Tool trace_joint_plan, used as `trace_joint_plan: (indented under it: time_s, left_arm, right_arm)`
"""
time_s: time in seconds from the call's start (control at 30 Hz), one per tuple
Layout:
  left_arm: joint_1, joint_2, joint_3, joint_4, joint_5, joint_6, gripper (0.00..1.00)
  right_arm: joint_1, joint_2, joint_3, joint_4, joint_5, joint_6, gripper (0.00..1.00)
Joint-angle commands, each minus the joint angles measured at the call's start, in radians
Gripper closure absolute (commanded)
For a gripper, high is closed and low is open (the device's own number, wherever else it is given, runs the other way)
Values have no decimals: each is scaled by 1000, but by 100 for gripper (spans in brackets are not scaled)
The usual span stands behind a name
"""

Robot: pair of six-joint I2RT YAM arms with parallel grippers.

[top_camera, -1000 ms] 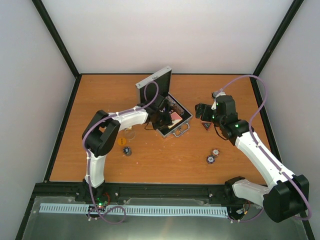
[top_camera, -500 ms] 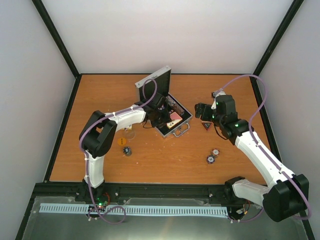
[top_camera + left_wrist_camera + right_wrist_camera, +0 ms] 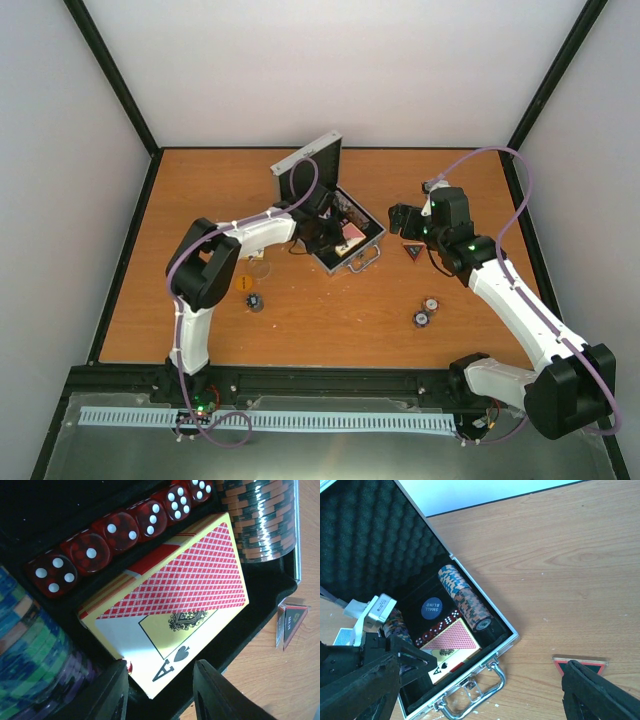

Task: Pack up texas hold em set

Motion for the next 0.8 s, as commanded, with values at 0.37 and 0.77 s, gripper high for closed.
trace_joint_plan:
  time_s: [0.37,0.77]
  left_arm:
    - [10,-160,-46,-39,21,322,27]
    - [197,-485,-223,-385,-278,535,1]
  right_arm:
    - [-7,-6,41,-4,63,-53,9]
    - [-8,14,69,8,64,-58,4]
